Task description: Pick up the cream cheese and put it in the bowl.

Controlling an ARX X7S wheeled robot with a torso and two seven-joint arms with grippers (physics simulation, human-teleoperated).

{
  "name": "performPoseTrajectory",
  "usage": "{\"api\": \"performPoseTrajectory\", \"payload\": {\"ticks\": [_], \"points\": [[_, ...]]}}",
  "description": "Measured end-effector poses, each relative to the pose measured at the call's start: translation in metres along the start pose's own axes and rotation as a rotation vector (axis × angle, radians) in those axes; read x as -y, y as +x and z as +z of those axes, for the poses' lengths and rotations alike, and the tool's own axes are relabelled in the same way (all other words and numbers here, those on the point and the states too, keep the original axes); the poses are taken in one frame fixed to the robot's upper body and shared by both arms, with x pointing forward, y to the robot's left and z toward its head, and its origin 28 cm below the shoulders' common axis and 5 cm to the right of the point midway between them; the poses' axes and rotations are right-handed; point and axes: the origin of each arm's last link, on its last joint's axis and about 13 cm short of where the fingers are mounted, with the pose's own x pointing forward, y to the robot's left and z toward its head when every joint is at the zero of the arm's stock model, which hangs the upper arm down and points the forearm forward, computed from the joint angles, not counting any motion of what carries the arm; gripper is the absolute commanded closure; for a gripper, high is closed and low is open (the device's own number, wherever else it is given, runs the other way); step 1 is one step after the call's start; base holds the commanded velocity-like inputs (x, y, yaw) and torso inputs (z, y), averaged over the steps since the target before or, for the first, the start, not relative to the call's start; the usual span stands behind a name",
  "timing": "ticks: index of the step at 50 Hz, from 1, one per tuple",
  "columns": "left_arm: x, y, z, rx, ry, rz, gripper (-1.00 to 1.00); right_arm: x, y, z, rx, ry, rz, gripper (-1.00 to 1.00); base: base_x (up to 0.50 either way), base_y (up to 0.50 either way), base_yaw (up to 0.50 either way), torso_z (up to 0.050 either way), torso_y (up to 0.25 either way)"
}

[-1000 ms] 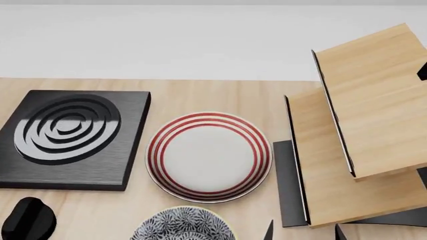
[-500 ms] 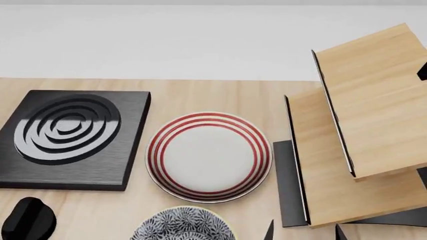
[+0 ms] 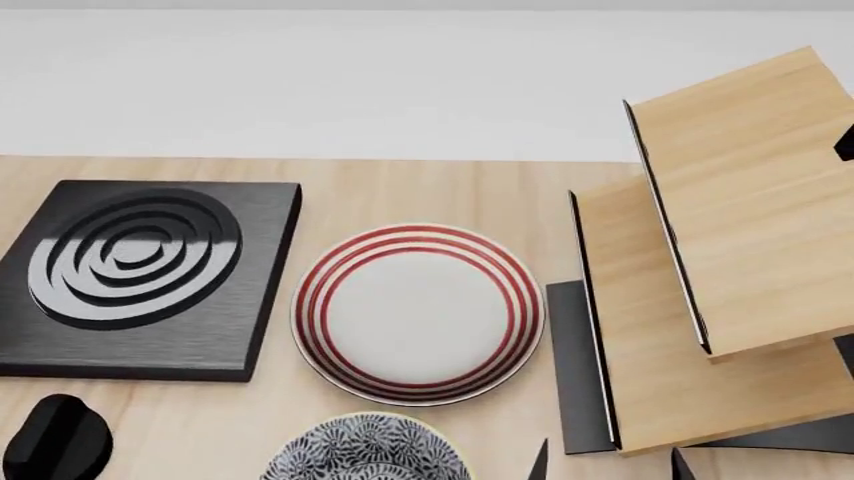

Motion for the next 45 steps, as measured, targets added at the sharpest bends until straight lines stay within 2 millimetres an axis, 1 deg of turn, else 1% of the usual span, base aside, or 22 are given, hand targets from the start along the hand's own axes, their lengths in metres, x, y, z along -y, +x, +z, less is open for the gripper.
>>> {"api": "performPoseTrajectory", "payload": {"ticks": [32,33,45], "points": [[0.002,0.013,-0.007,-0.047,0.017,0.018,-1.00,0.000,0.000,-0.002,-0.002,0.002,-0.002,-1.00,0.00,0.00,0.00,0.000,0.000],[0.002,0.013,-0.007,-0.049,0.017,0.018,1.00,0.000,0.000,-0.002,-0.002,0.002,-0.002,-1.00,0.00,0.00,0.00,0.000,0.000],[0.001,0.014,-0.005,-0.020,0.019,0.030,1.00,0.001,0.000,-0.002,-0.001,0.008,-0.006,-1.00,0.00,0.00,0.00,0.000,0.001]]}}
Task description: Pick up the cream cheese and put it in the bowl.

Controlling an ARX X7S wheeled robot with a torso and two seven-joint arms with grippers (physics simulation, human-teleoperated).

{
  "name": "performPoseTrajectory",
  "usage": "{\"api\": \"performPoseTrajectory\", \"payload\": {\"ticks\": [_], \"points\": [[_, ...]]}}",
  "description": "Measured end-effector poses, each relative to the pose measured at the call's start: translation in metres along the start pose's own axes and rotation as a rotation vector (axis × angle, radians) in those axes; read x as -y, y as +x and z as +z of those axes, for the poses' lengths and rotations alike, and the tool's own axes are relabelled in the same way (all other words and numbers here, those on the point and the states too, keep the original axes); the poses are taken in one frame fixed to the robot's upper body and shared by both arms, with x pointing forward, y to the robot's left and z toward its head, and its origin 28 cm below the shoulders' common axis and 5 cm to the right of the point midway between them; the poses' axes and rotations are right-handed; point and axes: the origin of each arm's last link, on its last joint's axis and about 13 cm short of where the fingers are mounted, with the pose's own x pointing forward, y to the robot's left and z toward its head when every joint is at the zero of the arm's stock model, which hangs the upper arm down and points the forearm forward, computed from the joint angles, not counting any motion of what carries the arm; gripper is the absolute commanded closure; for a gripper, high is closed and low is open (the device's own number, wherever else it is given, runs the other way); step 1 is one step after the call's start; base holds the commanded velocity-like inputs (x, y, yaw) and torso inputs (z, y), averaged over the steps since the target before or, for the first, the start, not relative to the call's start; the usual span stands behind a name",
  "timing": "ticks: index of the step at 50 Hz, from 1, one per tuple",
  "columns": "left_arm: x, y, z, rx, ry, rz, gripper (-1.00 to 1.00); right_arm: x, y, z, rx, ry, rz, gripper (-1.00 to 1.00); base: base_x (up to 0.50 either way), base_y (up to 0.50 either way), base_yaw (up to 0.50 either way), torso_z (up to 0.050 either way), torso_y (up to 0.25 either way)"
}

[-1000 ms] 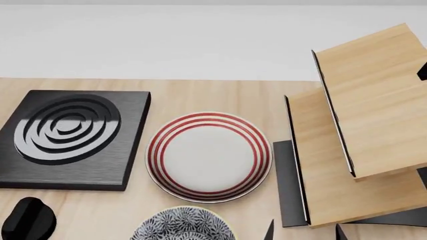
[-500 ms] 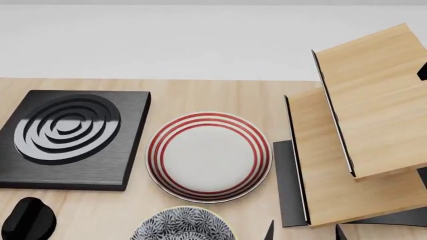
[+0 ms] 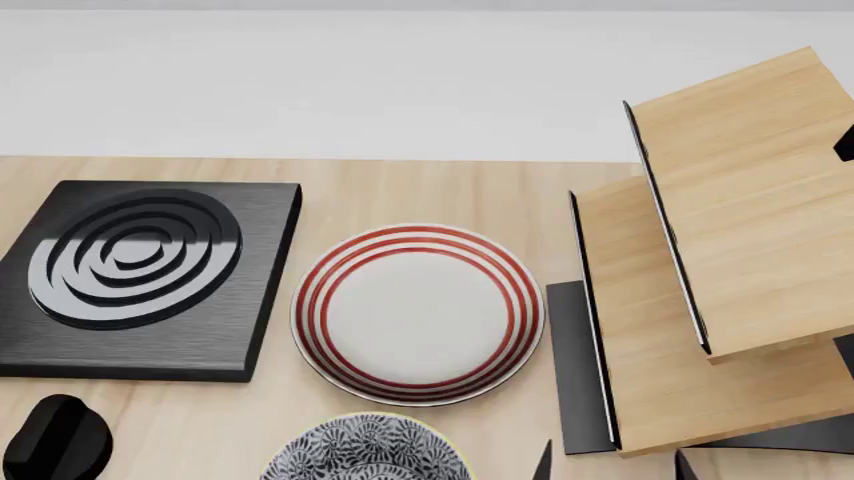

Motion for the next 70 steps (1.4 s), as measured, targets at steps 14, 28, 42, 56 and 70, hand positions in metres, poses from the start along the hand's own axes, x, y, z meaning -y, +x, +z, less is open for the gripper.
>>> {"api": "performPoseTrajectory", "payload": {"ticks": [14,28,42,56,70], "points": [[-0.002,-0.003,0.003,0.021,-0.056,0.022,1.00,0.001,-0.001,0.000,-0.001,0.004,-0.006,-1.00,0.00,0.00,0.00,0.000,0.000],[-0.006,-0.011,0.010,0.139,-0.121,0.035,1.00,0.002,-0.001,0.000,-0.003,0.005,-0.011,-1.00,0.00,0.00,0.00,0.000,0.000],[-0.006,-0.029,0.022,0.262,-0.097,-0.045,1.00,0.002,0.000,-0.001,-0.007,0.004,-0.014,-1.00,0.00,0.00,0.00,0.000,0.000],[-0.002,-0.052,0.040,0.339,-0.008,-0.156,1.00,0.003,0.001,-0.001,-0.008,0.004,-0.014,-1.00,0.00,0.00,0.00,0.000,0.001],[0.002,-0.074,0.058,0.331,0.079,-0.275,1.00,0.003,0.002,-0.002,-0.012,0.002,-0.015,-1.00,0.00,0.00,0.00,0.000,0.000]]}}
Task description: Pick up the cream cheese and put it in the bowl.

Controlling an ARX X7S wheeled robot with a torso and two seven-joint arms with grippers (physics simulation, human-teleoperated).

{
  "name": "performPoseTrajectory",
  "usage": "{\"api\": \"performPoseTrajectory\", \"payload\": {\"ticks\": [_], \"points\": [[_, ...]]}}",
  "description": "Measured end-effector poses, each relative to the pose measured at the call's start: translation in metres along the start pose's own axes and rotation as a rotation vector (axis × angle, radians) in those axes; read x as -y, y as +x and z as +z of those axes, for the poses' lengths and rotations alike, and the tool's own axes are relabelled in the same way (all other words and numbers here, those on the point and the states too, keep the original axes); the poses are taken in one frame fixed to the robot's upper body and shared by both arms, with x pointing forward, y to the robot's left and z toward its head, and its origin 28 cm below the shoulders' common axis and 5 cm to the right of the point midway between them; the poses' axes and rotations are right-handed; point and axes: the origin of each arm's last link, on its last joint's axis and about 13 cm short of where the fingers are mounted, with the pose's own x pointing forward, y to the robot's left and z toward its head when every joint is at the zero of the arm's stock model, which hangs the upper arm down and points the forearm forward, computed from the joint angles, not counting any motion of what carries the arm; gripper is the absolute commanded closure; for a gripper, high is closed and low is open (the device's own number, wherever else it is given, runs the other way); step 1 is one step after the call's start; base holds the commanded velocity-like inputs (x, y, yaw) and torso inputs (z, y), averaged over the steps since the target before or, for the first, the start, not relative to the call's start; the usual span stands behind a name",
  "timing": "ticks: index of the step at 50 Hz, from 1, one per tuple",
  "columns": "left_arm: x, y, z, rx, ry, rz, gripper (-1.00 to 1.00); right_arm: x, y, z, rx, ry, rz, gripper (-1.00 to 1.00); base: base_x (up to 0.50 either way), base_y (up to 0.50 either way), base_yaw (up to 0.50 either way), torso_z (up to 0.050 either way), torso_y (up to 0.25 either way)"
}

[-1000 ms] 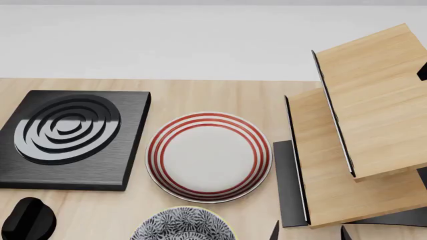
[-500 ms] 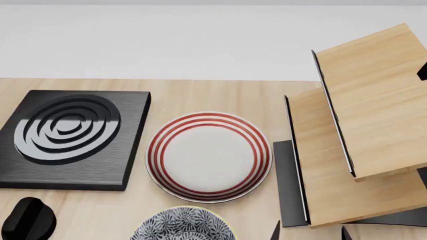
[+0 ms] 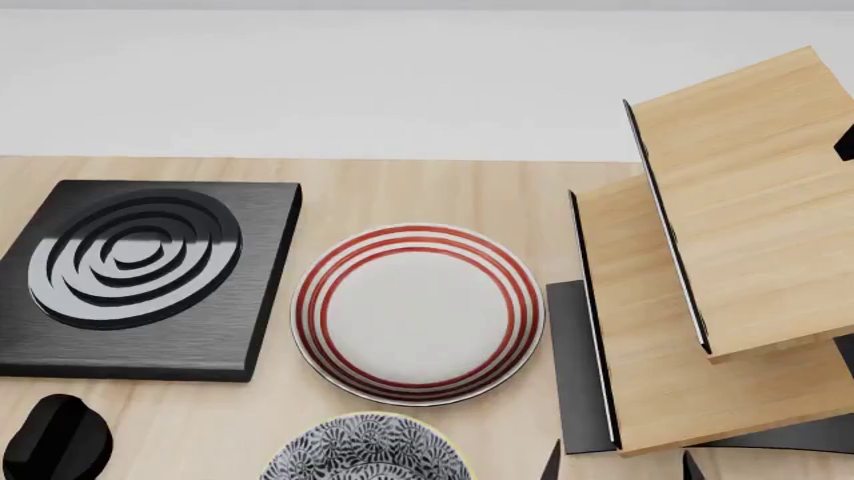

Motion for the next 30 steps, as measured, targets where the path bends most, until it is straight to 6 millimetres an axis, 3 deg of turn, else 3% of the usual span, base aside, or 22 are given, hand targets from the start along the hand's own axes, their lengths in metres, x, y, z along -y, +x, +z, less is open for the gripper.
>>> {"api": "performPoseTrajectory", "payload": {"ticks": [30], "points": [[0.022,-0.010,0.046,0.042,0.280,-0.401,1.00,0.000,0.001,-0.001,-0.003,-0.006,0.001,-1.00,0.00,0.00,0.00,0.000,0.001]]}}
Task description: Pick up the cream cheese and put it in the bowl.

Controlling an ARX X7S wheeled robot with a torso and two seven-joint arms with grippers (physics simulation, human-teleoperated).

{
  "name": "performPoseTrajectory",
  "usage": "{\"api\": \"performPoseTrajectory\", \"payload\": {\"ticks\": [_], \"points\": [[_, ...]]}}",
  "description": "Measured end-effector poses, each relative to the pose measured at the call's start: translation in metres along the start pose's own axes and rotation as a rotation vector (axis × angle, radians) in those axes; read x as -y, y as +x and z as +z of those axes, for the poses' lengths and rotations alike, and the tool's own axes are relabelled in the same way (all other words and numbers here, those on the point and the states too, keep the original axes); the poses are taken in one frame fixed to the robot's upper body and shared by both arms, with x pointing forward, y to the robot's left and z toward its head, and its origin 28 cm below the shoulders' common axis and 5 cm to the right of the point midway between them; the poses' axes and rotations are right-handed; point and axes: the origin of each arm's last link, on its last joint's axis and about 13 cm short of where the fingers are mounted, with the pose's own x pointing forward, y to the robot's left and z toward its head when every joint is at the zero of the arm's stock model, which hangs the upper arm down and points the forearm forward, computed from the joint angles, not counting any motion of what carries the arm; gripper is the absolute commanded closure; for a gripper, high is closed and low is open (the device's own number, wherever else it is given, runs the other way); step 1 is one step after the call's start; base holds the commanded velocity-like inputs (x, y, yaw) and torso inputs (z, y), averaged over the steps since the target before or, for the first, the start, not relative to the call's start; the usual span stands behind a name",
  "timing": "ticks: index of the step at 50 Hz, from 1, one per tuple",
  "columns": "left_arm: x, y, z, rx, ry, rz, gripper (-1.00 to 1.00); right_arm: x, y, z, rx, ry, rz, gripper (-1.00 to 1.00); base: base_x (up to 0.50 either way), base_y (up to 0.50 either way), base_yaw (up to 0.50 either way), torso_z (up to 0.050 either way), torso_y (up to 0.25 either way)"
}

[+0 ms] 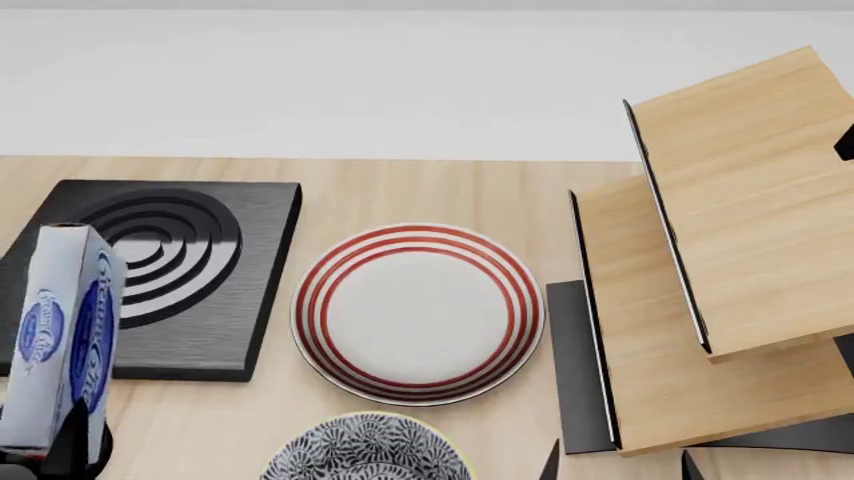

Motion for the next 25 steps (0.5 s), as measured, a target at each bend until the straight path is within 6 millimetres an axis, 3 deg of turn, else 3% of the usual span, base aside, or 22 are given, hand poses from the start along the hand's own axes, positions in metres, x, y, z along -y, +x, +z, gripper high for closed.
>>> {"api": "performPoseTrajectory", "payload": {"ticks": [25], "points": [[0.001,0.021,0.017,-0.097,0.103,-0.158,1.00,0.000,0.002,-0.003,-0.007,0.001,0.001,-1.00,0.00,0.00,0.00,0.000,0.000]]}}
